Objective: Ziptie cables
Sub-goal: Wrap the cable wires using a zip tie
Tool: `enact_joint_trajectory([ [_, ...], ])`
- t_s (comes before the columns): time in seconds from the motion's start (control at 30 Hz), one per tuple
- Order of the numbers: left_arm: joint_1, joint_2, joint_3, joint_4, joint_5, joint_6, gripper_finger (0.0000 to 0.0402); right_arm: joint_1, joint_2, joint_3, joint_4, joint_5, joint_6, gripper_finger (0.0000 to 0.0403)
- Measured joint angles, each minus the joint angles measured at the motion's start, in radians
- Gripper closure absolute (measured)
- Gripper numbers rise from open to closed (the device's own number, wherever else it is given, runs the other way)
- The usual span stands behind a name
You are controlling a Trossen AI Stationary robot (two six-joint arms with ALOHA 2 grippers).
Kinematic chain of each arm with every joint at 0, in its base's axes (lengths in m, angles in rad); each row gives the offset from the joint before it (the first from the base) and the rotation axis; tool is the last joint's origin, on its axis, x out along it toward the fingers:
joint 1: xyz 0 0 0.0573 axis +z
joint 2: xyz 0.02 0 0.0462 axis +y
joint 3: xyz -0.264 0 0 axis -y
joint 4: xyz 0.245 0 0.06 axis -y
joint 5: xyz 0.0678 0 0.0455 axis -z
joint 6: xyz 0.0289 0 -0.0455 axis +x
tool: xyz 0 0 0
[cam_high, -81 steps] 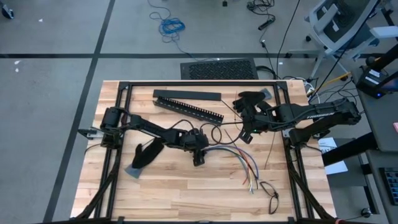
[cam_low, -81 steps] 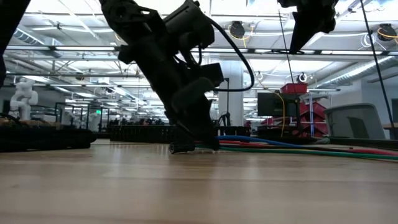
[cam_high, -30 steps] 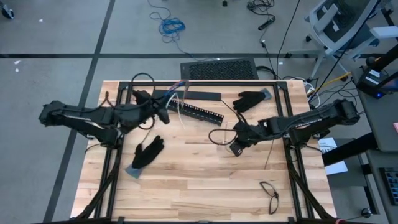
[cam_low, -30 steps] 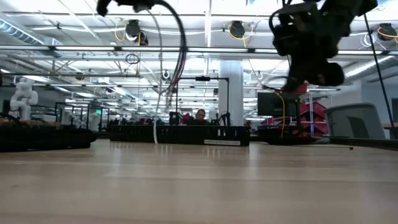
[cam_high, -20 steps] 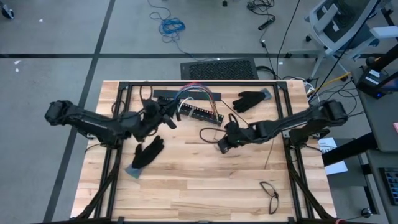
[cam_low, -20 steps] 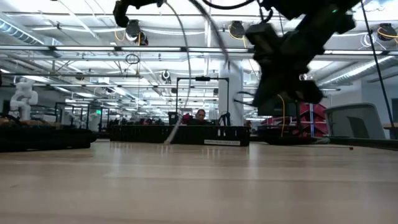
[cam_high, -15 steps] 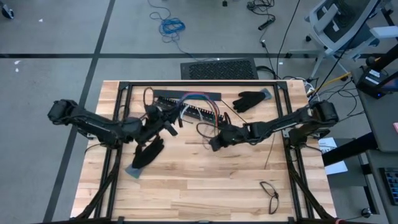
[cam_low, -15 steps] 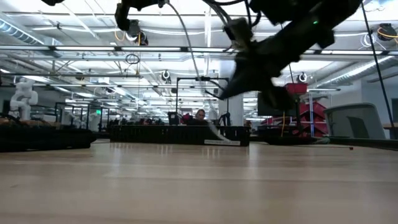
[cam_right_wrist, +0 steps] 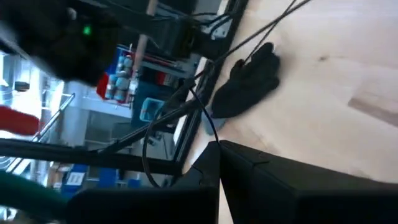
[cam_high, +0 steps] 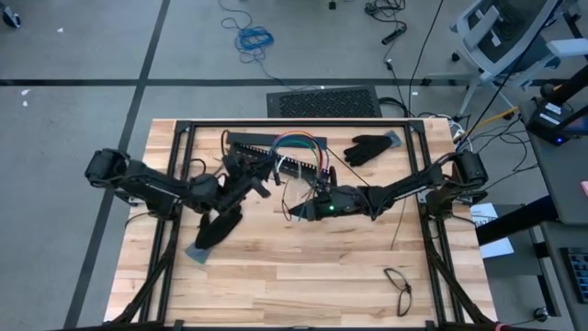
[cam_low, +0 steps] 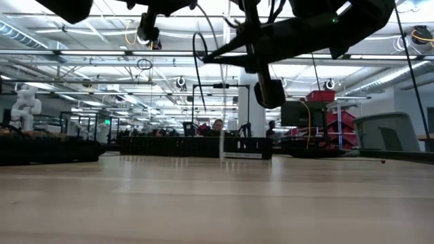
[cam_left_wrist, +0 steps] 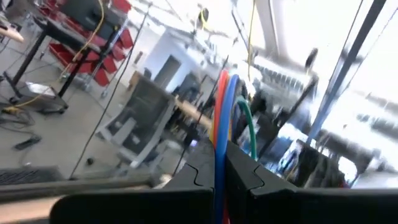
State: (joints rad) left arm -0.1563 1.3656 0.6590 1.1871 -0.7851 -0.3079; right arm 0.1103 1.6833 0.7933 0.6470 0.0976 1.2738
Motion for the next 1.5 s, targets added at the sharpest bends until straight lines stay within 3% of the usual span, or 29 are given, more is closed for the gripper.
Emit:
enact_joint_trajectory([
  [0.2,0.09,0.009,0.024,0.229,0.144,0.012,0.0392,0.025,0.002,0.0,-0.101,0.011,-0.01,0.0403],
  [0.37,0.119,-0.051,0.026,0.286,0.109,0.295,0.0392,0.072,0.001,0.0,-0.004,0.003,-0.004,0.0403],
  [0.47,0.117,-0.081,0.027,0.188,0.037,0.35,0.0392,0.103,0.001,0.0,0.051,0.001,0.005,0.0403],
  [0.67,0.085,-0.067,0.038,-0.075,0.049,0.09,0.0392,0.105,0.001,0.008,0.096,0.009,0.023,0.0403],
  [0.8,0.052,-0.018,0.068,-0.105,0.055,0.034,0.0392,0.067,0.001,0.041,0.028,0.012,-0.01,0.0403],
  [1.13,-0.006,-0.005,0.112,-0.315,0.208,0.084,0.0392,-0.021,0.0,0.083,-0.061,-0.023,-0.068,0.0403],
  [1.33,-0.036,-0.006,0.112,-0.473,0.232,0.112,0.0392,-0.025,0.0,0.083,-0.081,-0.046,-0.071,0.0403],
  [1.5,-0.043,-0.006,0.112,-0.526,0.262,0.112,0.0392,-0.025,0.0,0.083,-0.236,-0.077,-0.07,0.0403],
])
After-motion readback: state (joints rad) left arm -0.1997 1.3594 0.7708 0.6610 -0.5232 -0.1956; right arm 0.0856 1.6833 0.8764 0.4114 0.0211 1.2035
